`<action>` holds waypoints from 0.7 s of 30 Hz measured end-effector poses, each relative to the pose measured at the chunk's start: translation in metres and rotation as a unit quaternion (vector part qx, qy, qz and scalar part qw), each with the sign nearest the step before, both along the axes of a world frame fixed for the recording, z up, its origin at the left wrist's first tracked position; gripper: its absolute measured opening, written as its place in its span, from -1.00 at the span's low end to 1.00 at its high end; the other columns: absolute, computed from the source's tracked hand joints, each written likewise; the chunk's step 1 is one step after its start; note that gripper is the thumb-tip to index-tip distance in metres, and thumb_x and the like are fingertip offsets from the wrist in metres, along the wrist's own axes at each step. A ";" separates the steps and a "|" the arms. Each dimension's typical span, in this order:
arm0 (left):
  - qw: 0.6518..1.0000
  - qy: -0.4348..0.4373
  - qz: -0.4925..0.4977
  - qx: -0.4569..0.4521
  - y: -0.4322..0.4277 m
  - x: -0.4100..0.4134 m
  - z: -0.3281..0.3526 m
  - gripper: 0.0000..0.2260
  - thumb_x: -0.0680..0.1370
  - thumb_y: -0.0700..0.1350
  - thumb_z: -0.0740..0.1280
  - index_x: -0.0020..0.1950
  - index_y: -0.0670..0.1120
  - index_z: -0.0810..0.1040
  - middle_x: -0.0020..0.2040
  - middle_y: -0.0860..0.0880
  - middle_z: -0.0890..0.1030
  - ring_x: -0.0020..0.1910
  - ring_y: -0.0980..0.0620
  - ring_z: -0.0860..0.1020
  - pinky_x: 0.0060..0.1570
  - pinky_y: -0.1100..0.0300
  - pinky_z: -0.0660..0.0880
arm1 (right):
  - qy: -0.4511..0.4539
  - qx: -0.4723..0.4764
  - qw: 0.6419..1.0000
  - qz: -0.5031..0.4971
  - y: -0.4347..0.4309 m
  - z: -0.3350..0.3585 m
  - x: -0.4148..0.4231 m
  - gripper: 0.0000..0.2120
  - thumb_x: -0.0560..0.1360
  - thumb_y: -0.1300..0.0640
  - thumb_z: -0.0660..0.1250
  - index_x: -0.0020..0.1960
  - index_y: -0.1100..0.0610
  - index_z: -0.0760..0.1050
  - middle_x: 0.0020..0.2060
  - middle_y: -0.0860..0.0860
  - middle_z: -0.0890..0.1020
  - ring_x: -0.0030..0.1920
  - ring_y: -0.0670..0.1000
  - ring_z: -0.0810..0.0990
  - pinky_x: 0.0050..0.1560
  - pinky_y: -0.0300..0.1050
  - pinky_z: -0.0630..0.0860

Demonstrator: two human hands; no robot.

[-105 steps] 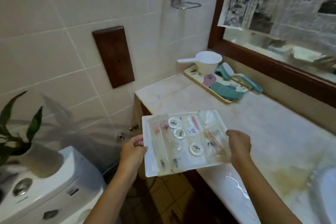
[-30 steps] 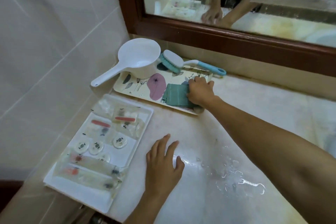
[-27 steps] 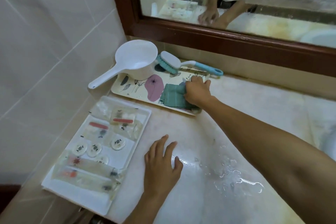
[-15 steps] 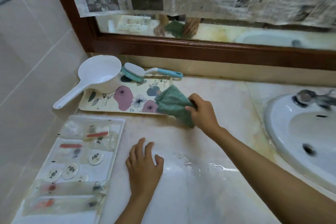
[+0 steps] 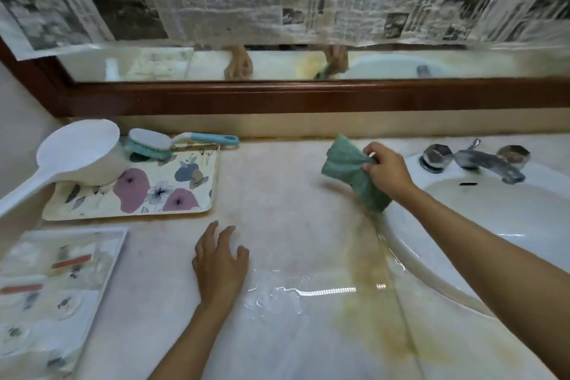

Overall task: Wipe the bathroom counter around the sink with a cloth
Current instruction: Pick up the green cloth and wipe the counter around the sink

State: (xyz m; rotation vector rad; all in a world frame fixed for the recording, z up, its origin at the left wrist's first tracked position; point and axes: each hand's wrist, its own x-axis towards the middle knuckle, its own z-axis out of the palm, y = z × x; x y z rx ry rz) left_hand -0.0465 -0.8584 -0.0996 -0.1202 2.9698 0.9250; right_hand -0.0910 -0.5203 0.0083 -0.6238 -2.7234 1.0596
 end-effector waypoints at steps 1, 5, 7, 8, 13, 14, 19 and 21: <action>1.000 -0.009 0.014 -0.011 0.011 -0.002 -0.004 -0.60 0.50 -0.05 0.32 0.35 0.04 0.48 0.51 0.01 0.28 0.47 -0.07 0.19 0.37 -0.08 0.21 | 0.006 0.000 1.000 0.005 0.014 0.000 -0.015 -0.87 0.50 0.28 0.29 -0.01 0.07 0.50 -0.12 0.11 0.60 -0.11 0.15 0.56 -0.17 -0.08 0.47; 0.992 0.036 0.043 -0.109 0.031 -0.001 -0.020 -0.60 0.46 0.02 0.26 0.30 0.02 0.48 0.45 -0.05 0.38 0.40 -0.13 0.28 0.25 -0.19 0.32 | 0.000 -0.048 0.998 0.042 0.064 -0.009 -0.078 -0.86 0.53 0.27 0.26 0.02 0.06 0.46 -0.05 0.09 0.57 -0.06 0.14 0.56 -0.08 -0.02 0.51; 0.989 0.042 0.054 -0.133 0.034 -0.002 -0.022 -0.60 0.47 0.04 0.25 0.30 0.02 0.48 0.44 -0.06 0.38 0.40 -0.14 0.28 0.24 -0.21 0.32 | -0.003 -0.049 0.997 0.051 0.084 -0.016 -0.101 -0.86 0.54 0.28 0.26 0.00 0.05 0.44 -0.03 0.07 0.54 -0.02 0.13 0.55 -0.08 -0.06 0.48; 0.987 0.043 0.058 -0.141 0.035 -0.002 -0.021 -0.58 0.46 0.07 0.22 0.30 0.03 0.47 0.44 -0.05 0.37 0.40 -0.14 0.28 0.24 -0.21 0.32 | -0.011 -0.039 0.998 0.057 0.092 -0.021 -0.109 -0.85 0.53 0.29 0.27 0.00 0.05 0.45 -0.02 0.07 0.54 -0.01 0.14 0.55 -0.07 -0.08 0.47; 0.985 0.047 0.068 -0.155 0.040 -0.002 -0.017 -0.53 0.42 0.12 0.13 0.29 0.03 0.46 0.44 -0.03 0.36 0.39 -0.16 0.28 0.24 -0.20 0.31 | -0.115 0.258 0.959 0.027 0.089 -0.057 -0.105 -0.70 0.48 0.11 0.32 0.18 0.15 0.39 0.18 0.21 0.48 0.16 0.24 0.43 0.14 0.16 0.39; 0.984 0.047 0.069 -0.156 0.041 -0.002 -0.017 -0.53 0.42 0.12 0.12 0.29 0.03 0.46 0.44 -0.03 0.36 0.39 -0.16 0.28 0.24 -0.20 0.31 | -0.088 0.309 0.947 0.024 0.083 -0.063 -0.100 -0.64 0.47 0.08 0.32 0.21 0.18 0.37 0.23 0.25 0.42 0.20 0.27 0.38 0.16 0.17 0.35; 0.984 0.042 0.080 -0.151 0.043 -0.002 -0.014 -0.52 0.42 0.11 0.12 0.30 0.02 0.46 0.45 -0.01 0.35 0.40 -0.14 0.26 0.26 -0.20 0.29 | -0.175 0.270 0.936 0.143 0.086 -0.088 -0.101 -0.47 0.60 -0.20 -0.04 0.51 -0.01 0.09 0.54 0.16 0.04 0.50 0.28 0.02 0.43 0.21 0.05; 0.985 0.039 0.079 -0.148 0.043 -0.002 -0.015 -0.52 0.42 0.11 0.12 0.30 0.02 0.46 0.45 -0.01 0.35 0.41 -0.15 0.25 0.27 -0.20 0.28 | -0.264 0.212 0.931 0.133 0.092 -0.098 -0.104 -0.38 0.57 -0.30 -0.17 0.56 -0.08 -0.12 0.57 0.10 -0.13 0.53 0.26 -0.16 0.48 0.22 -0.09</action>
